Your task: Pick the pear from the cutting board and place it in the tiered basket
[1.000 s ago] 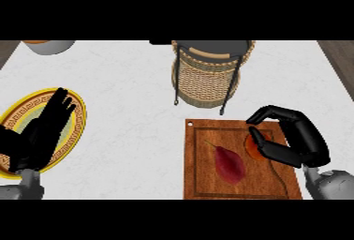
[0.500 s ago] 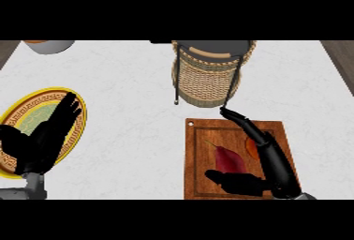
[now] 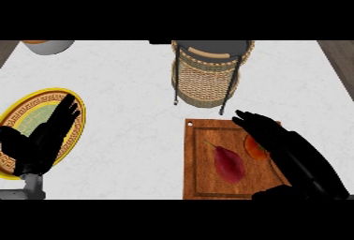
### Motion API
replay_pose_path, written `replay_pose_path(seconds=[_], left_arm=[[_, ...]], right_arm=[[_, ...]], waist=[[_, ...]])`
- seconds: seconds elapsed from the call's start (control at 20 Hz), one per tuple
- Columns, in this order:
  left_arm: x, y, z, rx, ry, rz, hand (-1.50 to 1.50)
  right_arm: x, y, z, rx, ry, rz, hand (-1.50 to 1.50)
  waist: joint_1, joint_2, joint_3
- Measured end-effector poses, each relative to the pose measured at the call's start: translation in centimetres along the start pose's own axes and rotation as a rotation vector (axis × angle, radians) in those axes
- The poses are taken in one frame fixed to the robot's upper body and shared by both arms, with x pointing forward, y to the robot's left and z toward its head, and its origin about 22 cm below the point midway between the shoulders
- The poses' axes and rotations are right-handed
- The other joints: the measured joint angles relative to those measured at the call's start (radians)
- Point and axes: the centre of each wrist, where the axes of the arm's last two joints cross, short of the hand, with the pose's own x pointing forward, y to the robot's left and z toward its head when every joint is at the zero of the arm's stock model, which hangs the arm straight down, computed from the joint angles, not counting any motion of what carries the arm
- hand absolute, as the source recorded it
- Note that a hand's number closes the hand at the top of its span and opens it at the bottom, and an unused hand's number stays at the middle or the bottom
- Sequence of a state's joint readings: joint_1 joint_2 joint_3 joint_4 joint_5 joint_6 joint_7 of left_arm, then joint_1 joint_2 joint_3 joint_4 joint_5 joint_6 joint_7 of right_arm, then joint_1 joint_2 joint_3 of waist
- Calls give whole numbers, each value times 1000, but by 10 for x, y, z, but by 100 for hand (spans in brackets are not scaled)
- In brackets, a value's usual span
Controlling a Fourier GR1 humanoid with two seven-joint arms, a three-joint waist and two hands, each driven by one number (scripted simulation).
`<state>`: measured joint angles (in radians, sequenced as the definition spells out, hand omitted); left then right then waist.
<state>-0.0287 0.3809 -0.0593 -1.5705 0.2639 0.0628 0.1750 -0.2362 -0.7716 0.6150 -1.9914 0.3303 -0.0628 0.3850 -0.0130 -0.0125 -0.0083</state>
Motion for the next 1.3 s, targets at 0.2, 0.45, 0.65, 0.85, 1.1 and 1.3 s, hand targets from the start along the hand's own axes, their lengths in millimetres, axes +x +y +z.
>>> replay_pose_path(seconds=[0.2, 0.45, 0.65, 0.85, 1.1, 1.3], left_arm=[[-2, -3, -1, -11, -2, 0, 0], [3, -6, -6, -17, -7, -1, 0], [2, -12, -7, -18, -12, 0, 0], [6, -11, -7, -17, -14, 9, 0], [1, -6, -9, -14, -18, 6, 0], [0, -2, -7, -17, -15, 6, 0]], right_arm=[[30, -11, 8, 180, 62, 120, -150], [73, -9, 6, 248, 127, 165, -150], [88, 7, -7, 232, 151, 161, -150], [84, 26, -13, 235, 203, 180, -150], [65, 53, -22, 240, 274, 207, -150], [55, 65, -25, 225, 295, 230, -150]], waist=[[10, 4, 1], [16, 8, 4], [17, 10, 6], [16, 11, 7], [15, 12, 8], [15, 12, 8]])
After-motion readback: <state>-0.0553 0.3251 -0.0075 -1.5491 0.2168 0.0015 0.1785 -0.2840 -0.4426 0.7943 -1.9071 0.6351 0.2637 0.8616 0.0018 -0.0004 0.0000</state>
